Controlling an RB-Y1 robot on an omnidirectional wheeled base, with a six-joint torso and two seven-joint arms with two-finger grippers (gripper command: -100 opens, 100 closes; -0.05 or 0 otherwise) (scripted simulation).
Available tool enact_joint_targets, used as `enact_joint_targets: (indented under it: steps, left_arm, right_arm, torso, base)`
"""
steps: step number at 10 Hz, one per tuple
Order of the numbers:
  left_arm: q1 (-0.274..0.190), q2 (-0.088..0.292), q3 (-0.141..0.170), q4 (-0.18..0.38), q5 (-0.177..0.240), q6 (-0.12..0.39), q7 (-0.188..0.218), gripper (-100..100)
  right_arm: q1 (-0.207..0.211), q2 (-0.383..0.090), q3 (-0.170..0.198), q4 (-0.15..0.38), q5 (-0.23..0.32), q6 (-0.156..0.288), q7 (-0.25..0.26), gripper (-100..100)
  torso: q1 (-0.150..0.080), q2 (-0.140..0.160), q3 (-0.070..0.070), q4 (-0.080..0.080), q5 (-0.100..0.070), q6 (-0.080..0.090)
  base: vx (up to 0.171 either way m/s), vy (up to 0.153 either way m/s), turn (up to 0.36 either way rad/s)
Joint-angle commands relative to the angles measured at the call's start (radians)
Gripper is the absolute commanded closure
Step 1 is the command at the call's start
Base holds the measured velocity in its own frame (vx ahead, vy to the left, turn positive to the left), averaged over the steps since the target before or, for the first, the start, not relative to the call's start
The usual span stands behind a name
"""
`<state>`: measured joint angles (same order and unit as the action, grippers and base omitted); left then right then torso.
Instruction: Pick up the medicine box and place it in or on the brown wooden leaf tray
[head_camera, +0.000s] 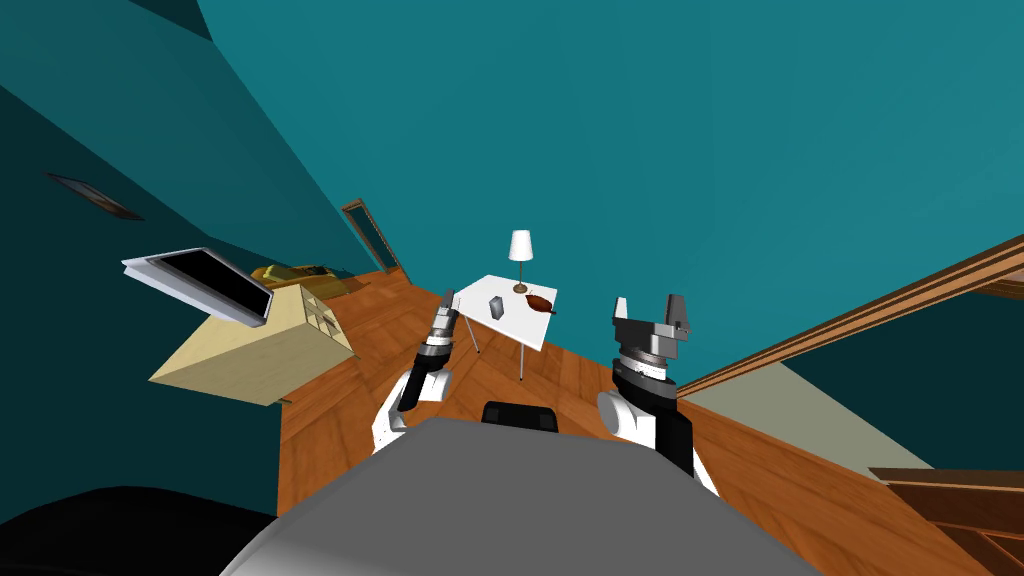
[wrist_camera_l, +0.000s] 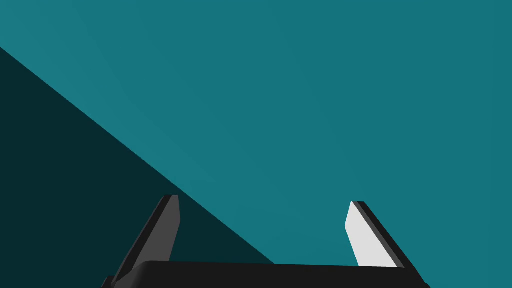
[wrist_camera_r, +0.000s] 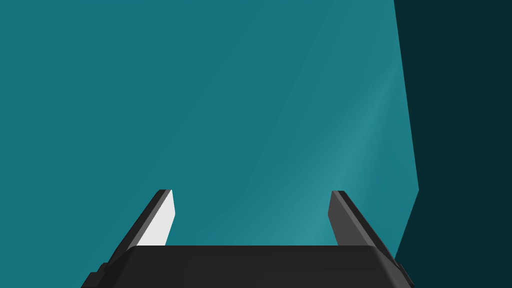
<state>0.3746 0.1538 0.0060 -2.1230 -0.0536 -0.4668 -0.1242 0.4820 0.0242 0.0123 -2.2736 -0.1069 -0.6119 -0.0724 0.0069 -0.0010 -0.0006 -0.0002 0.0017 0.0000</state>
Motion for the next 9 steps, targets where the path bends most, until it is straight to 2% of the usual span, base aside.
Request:
enact_joint_targets:
  steps: [1, 5, 9]
  left_arm:
    - [-0.026, 0.001, -0.010, 0.037, -0.029, -0.007, -0.038, -100]
    - [-0.098, -0.009, -0.032, 0.143, -0.108, -0.025, -0.126, -100]
    - [-0.159, -0.017, -0.051, 0.251, -0.203, -0.031, -0.202, -100]
  right_arm:
    - [0.000, 0.000, 0.000, 0.000, 0.000, 0.000, 0.000, 0]
    - [0.000, 0.000, 0.000, 0.000, 0.000, 0.000, 0.000, 0]
    - [0.000, 0.000, 0.000, 0.000, 0.000, 0.000, 0.000, 0]
  torso:
    - [0.000, 0.000, 0.000, 0.000, 0.000, 0.000]
    - [-0.001, 0.001, 0.000, 0.000, 0.000, 0.000]
    - [-0.002, -0.001, 0.000, 0.000, 0.000, 0.000]
  base:
    - [0.007, 0.114, -0.035]
    - [0.001, 0.102, -0.034]
    - [0.016, 0.075, -0.029]
